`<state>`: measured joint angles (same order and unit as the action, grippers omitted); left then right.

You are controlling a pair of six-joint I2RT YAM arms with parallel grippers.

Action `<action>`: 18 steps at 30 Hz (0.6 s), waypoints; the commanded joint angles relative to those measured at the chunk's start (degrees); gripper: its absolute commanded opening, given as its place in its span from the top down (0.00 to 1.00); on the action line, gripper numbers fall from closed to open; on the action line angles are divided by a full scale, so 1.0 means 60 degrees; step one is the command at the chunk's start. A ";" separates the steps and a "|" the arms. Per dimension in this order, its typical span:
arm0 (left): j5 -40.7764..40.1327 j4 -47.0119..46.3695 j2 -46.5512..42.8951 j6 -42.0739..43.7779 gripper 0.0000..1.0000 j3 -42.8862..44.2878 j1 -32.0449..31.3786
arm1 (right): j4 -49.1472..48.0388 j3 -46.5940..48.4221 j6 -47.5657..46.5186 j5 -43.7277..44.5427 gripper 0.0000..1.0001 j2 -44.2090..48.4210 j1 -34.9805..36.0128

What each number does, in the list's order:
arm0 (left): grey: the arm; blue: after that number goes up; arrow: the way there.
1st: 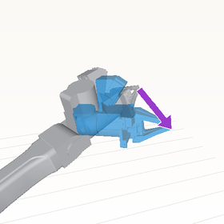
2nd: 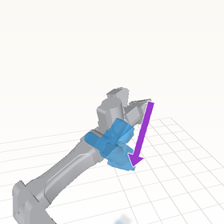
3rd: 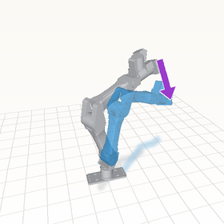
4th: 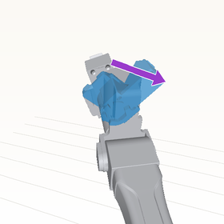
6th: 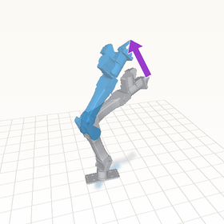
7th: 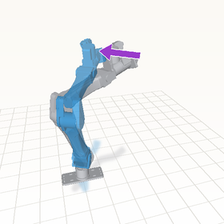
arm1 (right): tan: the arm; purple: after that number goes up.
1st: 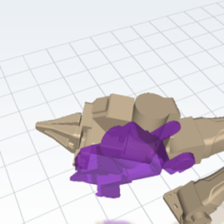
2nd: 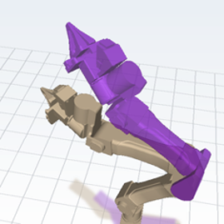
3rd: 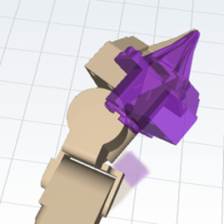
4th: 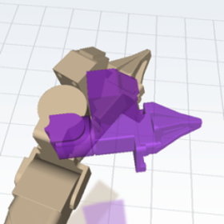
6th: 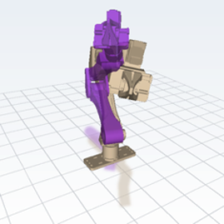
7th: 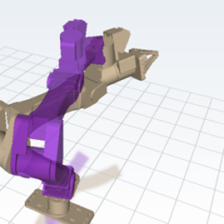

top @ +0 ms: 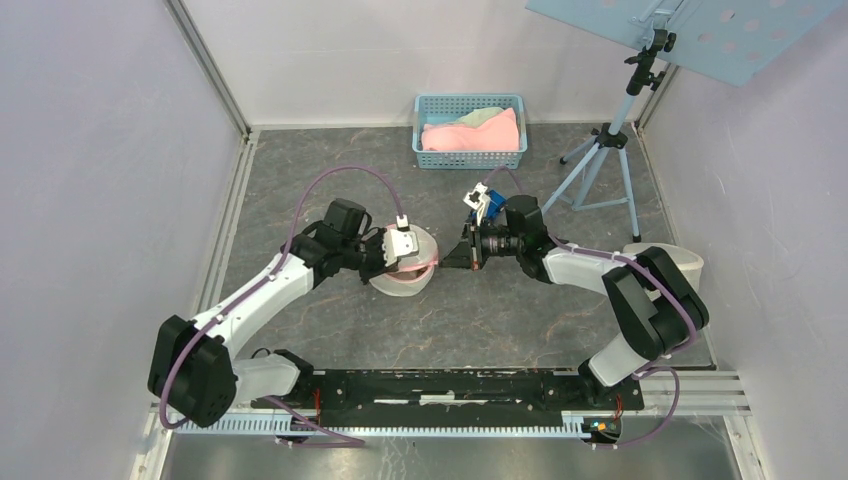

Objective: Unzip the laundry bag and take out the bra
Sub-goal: Unzip the laundry bag at the center of the board.

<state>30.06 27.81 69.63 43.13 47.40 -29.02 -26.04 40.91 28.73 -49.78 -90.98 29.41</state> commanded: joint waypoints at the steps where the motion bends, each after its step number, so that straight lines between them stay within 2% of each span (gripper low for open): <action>1: 0.0051 0.0168 -0.0265 0.0575 0.98 0.0048 0.0352 | 0.0106 0.0157 -0.0451 -0.0172 1.00 0.0251 -0.0102; 3: 0.0252 0.0304 -0.0328 0.0485 0.95 0.0187 0.0353 | -0.0273 0.0048 -0.0127 -0.0199 1.00 0.0234 -0.0056; 6: 0.0553 0.0481 -0.0532 0.0067 0.71 0.0443 0.0230 | -0.0614 0.0052 0.0192 -0.0214 1.00 0.0209 0.0150; 8: 0.0616 0.0521 -0.0688 -0.0162 0.62 0.0530 0.0017 | -0.0818 0.0066 0.0421 -0.0200 1.00 0.0182 0.0311; 10: 0.0586 0.0528 -0.0789 -0.0468 0.59 0.0616 -0.0242 | -0.0977 0.0137 0.0608 -0.0192 1.00 0.0123 0.0459; 13: 0.0456 0.0480 -0.0748 -0.1012 0.49 0.0792 -0.0575 | -0.1159 0.0253 0.0818 -0.0142 1.00 0.0068 0.0668; 18: 0.0289 0.0150 -0.0475 -0.1695 0.49 0.0796 -0.0922 | -0.1425 0.0327 0.1080 -0.0068 1.00 -0.0023 0.0896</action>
<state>31.64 30.87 66.06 39.09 50.48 -33.32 -29.82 40.93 33.21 -50.11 -90.98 33.91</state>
